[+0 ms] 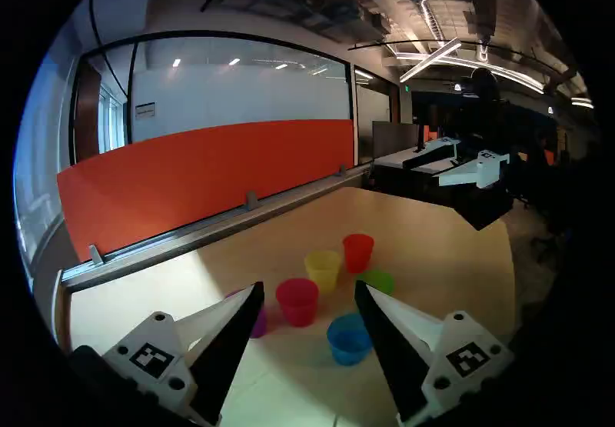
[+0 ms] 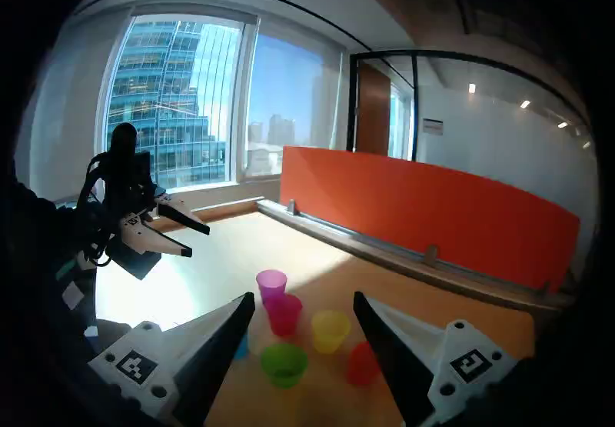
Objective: Pour water
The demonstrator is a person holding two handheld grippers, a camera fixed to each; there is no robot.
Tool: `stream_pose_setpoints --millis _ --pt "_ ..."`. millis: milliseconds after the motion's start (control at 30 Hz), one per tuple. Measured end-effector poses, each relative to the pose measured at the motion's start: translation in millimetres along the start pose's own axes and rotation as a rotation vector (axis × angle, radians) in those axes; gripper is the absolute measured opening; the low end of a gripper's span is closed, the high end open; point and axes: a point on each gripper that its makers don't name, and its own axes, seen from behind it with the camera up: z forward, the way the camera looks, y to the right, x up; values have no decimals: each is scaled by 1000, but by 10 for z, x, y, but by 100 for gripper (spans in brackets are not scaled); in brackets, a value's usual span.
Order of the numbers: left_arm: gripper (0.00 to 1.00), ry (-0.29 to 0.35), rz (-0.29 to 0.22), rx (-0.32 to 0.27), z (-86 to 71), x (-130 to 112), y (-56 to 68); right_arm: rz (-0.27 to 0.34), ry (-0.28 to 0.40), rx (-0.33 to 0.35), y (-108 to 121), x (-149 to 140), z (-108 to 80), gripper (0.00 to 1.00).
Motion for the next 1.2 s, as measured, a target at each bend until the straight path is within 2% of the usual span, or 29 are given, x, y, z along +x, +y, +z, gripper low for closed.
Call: stream_pose_setpoints --millis 800,1000,1200 --pt "87 -137 -17 -100 204 -823 419 9 -129 16 -13 -769 108 99" --pt "87 -175 -19 -131 222 -999 535 2 -153 19 -25 -895 144 100" --pt "87 -209 -16 -145 266 -1131 577 0 -164 25 -33 -959 191 100"
